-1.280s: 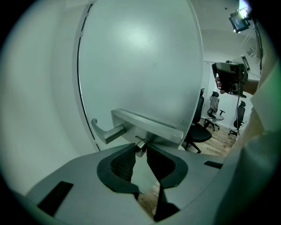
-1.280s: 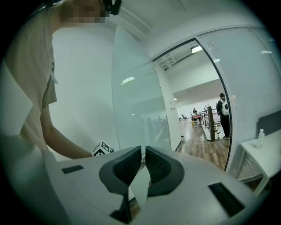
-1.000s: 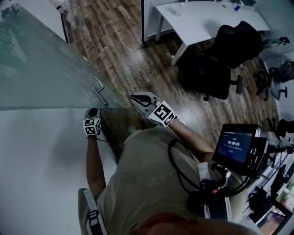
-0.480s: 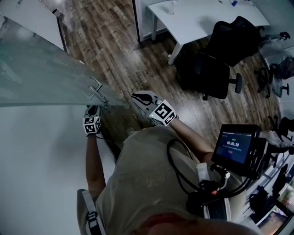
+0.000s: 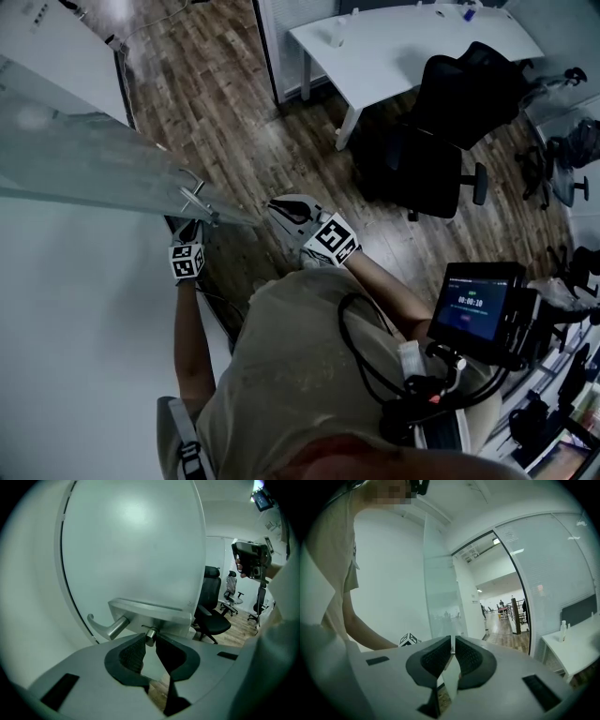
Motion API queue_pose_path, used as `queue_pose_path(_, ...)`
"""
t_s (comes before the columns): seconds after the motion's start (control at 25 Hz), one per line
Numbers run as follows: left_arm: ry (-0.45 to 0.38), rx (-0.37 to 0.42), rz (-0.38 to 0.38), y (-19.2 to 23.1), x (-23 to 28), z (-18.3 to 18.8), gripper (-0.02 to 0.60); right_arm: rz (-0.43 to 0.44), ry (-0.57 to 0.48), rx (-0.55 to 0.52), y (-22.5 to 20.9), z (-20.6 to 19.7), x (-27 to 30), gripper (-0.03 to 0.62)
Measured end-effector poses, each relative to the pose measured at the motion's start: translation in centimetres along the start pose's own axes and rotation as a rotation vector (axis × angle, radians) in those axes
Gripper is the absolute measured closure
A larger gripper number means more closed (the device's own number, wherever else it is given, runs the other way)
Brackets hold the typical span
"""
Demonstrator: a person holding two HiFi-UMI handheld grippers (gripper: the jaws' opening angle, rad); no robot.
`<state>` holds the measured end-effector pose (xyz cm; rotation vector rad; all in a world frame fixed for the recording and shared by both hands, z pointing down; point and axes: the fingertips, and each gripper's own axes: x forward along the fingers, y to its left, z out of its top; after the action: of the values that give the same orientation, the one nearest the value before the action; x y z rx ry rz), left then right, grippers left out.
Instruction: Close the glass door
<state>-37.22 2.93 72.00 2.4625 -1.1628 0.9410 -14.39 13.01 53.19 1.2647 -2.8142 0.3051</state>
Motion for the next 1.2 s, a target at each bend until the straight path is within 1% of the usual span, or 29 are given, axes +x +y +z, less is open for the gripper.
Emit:
queue_pose_path(0.12,0.009,0.005,0.001,-0.5,0.8,0.5,0.499,0.004,0.005,-0.001,-0.8,-0.3,-0.6,0.577)
queue_pose_path(0.36,0.009,0.005,-0.002,-1.5,2.8,2.7,0.500,-0.009,-0.015,0.014,-3.1,0.2,-1.4,0.577)
queue_pose_path(0.52,0.012,0.006,-0.018,-1.8,3.6,3.5,0.500,-0.014,-0.035,0.024,-3.2,0.8,-0.8,0.577)
queue_pose_path(0.68,0.016,0.021,-0.049,-2.2,4.6,4.6,0.502,-0.017,-0.046,0.033,-3.7,1.4,0.5,0.577)
queue_pose_path(0.84,0.018,0.047,-0.097,-3.1,5.8,5.7,0.503,-0.030,-0.050,0.040,-4.5,1.8,1.5,0.577)
queue_pose_path(1.04,0.017,0.053,-0.148,-3.7,6.8,6.5,0.506,-0.068,-0.055,0.040,-5.5,2.9,2.7,0.577)
queue_pose_path(1.2,0.008,0.064,-0.189,-4.5,7.9,7.5,0.506,-0.102,-0.044,0.031,-7.1,3.4,3.1,0.577)
